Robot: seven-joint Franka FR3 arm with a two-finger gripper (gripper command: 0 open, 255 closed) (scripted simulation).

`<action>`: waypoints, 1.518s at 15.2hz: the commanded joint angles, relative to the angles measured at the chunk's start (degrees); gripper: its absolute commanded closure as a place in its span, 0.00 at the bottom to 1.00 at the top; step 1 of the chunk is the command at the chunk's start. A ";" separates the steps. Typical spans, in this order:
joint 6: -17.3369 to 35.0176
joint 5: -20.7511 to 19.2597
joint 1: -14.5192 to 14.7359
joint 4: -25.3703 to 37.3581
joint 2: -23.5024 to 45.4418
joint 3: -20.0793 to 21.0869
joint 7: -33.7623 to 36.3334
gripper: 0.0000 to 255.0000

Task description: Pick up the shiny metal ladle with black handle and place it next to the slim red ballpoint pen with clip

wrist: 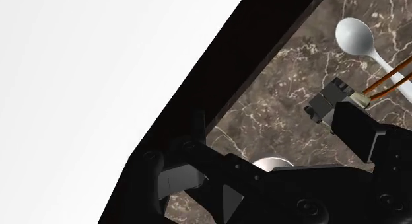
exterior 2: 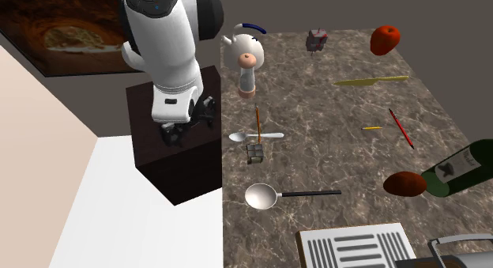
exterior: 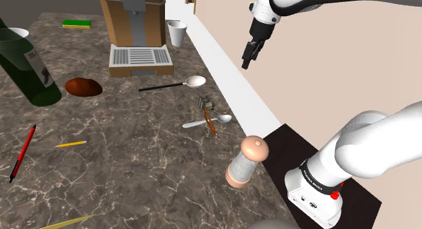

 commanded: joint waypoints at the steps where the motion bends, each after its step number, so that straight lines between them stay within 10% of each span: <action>1: 2.79 0.73 1.06 2.11 4.84 -0.41 -3.69 0.00; 23: 7.00 7.28 7.97 39.28 47.93 6.44 -37.02 0.00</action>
